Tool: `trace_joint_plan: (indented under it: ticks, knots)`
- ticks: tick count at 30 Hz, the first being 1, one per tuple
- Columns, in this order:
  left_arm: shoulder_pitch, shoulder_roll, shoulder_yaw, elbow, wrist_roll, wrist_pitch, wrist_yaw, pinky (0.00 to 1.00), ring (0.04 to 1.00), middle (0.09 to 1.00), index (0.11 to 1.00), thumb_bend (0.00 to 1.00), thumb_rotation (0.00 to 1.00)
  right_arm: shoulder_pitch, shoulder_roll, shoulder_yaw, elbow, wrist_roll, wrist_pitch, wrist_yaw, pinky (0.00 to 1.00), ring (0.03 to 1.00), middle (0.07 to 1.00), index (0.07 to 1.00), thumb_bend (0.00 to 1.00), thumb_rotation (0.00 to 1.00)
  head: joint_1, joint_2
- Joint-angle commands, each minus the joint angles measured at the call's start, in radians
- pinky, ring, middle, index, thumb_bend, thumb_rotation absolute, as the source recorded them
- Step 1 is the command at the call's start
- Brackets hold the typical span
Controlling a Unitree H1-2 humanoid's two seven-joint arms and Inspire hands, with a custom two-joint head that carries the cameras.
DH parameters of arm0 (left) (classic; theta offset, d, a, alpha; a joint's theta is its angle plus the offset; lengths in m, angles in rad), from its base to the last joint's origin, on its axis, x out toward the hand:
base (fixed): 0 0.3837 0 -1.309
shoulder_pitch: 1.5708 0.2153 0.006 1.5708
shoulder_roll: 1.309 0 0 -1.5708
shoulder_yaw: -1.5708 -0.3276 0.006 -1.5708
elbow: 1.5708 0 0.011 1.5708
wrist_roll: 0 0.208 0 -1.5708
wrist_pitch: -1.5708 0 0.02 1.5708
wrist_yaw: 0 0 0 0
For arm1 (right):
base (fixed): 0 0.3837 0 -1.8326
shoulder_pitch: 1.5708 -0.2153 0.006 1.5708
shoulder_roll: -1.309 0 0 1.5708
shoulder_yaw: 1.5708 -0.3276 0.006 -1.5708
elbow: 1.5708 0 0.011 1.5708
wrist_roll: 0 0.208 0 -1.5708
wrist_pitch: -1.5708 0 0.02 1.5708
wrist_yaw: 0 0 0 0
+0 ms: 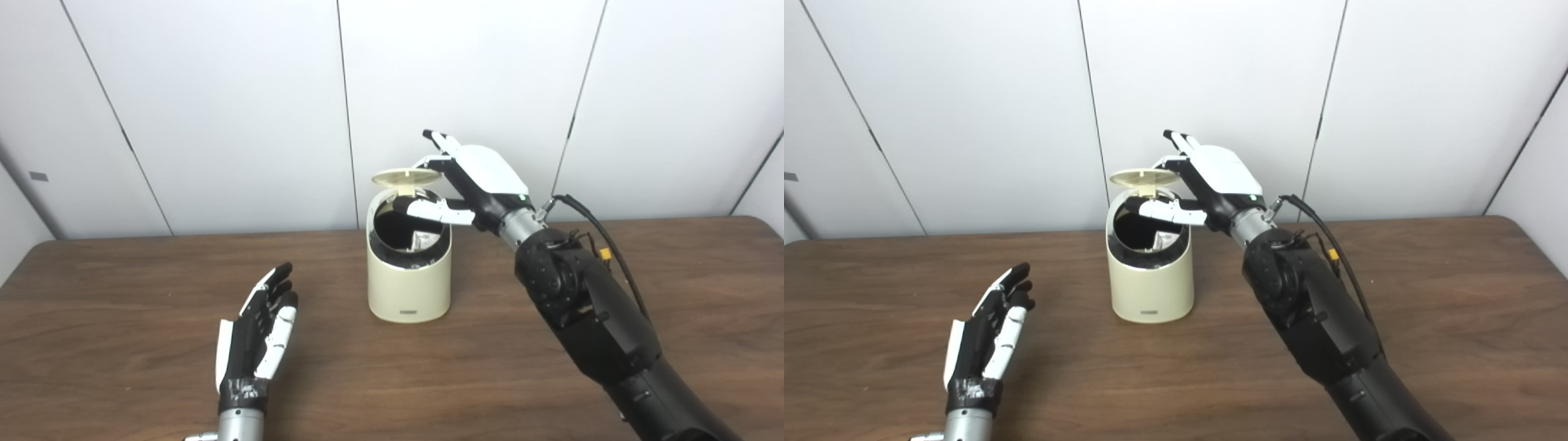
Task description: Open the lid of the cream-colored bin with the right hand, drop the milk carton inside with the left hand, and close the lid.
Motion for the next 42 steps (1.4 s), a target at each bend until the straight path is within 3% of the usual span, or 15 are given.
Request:
trace_joint_plan:
  ticks: [1, 13, 16, 21, 29, 42]
  knots:
    - [-0.019, -0.005, -0.003, -0.016, 0.020, -0.014, 0.001, 0.81, 0.877, 0.897, 0.876, 0.50, 0.72, -0.037, -0.006, -0.014, -0.045, -0.012, -0.023, -0.016, 1.00, 1.000, 1.000, 0.659, 0.60, 1.00, 0.000, 0.003]
    - [-0.020, -0.006, -0.002, -0.008, 0.033, -0.010, 0.002, 0.80, 0.871, 0.894, 0.883, 0.48, 0.71, -0.011, -0.012, -0.027, -0.081, -0.034, -0.014, -0.008, 0.96, 1.000, 1.000, 0.704, 0.58, 1.00, 0.003, 0.019]
    - [-0.021, -0.007, 0.000, -0.005, 0.031, -0.019, 0.005, 0.80, 0.882, 0.904, 0.893, 0.46, 0.66, -0.001, -0.011, -0.023, -0.088, -0.045, -0.009, 0.002, 0.94, 1.000, 1.000, 0.720, 0.59, 1.00, 0.002, 0.021]
    - [-0.022, -0.014, 0.008, 0.003, 0.027, -0.036, 0.014, 0.81, 0.885, 0.907, 0.938, 0.48, 0.61, 0.014, -0.009, -0.014, -0.112, -0.065, 0.016, 0.045, 0.96, 1.000, 1.000, 0.722, 0.58, 1.00, 0.003, 0.023]
    - [-0.019, -0.017, 0.009, -0.008, 0.038, -0.023, 0.015, 0.76, 0.861, 0.898, 0.937, 0.50, 0.59, 0.050, -0.013, 0.002, -0.134, -0.094, 0.009, 0.068, 0.97, 1.000, 1.000, 0.701, 0.58, 1.00, 0.005, 0.029]
    - [-0.011, -0.015, 0.004, -0.026, 0.066, -0.004, 0.009, 0.82, 0.881, 0.898, 0.925, 0.47, 0.54, 0.110, -0.024, 0.021, -0.163, -0.134, -0.006, 0.079, 1.00, 1.000, 1.000, 0.707, 0.59, 1.00, 0.007, 0.039]
